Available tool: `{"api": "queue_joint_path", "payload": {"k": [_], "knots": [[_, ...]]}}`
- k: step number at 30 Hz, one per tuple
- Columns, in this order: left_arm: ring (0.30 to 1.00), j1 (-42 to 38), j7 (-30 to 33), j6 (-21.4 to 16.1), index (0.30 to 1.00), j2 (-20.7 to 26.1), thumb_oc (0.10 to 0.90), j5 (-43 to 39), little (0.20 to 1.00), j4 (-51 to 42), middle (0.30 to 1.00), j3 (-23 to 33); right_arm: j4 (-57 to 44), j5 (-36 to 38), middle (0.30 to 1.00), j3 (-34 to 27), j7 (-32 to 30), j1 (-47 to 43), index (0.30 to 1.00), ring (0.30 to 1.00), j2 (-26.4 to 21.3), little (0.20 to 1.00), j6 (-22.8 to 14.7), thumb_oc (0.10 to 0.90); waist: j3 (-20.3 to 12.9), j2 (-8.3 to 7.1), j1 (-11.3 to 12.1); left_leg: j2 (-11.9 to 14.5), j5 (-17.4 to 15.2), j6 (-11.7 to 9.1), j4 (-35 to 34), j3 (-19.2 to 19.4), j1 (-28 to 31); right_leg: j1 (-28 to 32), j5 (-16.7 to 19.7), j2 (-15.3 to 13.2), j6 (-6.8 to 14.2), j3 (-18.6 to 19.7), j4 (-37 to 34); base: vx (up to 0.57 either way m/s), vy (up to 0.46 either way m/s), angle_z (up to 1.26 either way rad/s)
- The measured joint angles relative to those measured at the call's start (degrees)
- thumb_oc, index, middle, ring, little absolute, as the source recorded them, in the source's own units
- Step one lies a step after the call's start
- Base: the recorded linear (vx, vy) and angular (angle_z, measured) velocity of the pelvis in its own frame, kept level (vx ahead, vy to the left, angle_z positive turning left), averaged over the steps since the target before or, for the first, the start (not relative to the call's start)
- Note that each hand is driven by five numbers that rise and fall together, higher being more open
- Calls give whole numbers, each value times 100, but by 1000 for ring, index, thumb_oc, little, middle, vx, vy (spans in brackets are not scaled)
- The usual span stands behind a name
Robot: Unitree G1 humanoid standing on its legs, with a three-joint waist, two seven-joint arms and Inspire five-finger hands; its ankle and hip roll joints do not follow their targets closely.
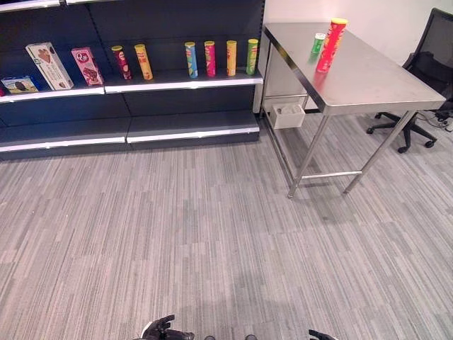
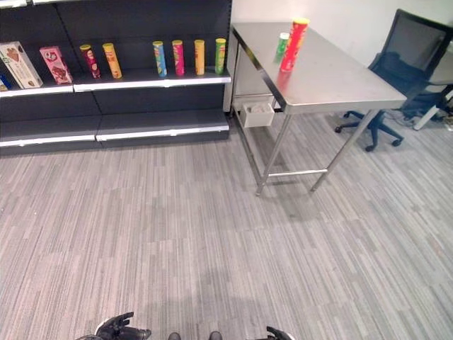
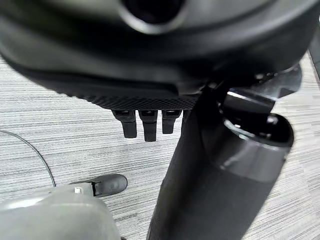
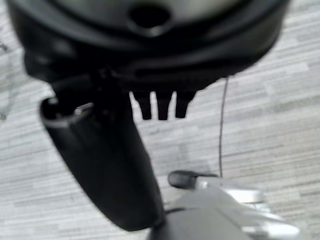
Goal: Put the goods on the table back onto the shelves and tidy them up.
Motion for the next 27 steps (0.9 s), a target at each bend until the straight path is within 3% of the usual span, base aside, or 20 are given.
{"api": "queue_joint_path", "payload": {"k": [19,22,24,27], "knots": [[900,31,7,-2,900,5,800,26,900,99,900,4,-9,-22,900,33,15,-172,900,900,-77,900,1,800,18,5,25,35,-40,-82,120,12,-204,-158,4,28,-16,26,-2,10,-65,0],[900,-152,11,-28,900,74,800,-31,900,62,900,24,-5,-17,900,90,24,-322,900,900,-98,900,-1,800,299,-99,79,42,-146,-331,802,-65,-694,-277,19,24,-132,-74,1,-46,-145,18],[900,-340,13,-71,900,102,800,-41,900,16,900,37,-4,-14,900,94,26,-384,900,900,-104,900,-3,800,506,-235,176,-17,-157,-491,1533,-60,-1092,-306,41,-60,-285,-72,11,34,-76,8],[900,-600,16,-169,900,87,800,-163,900,-26,900,57,-9,12,900,75,-2,-579,900,900,-164,900,-21,800,728,-291,267,6,-229,-645,2611,-93,-1836,-309,27,-106,-430,-46,33,150,4,7]]}}
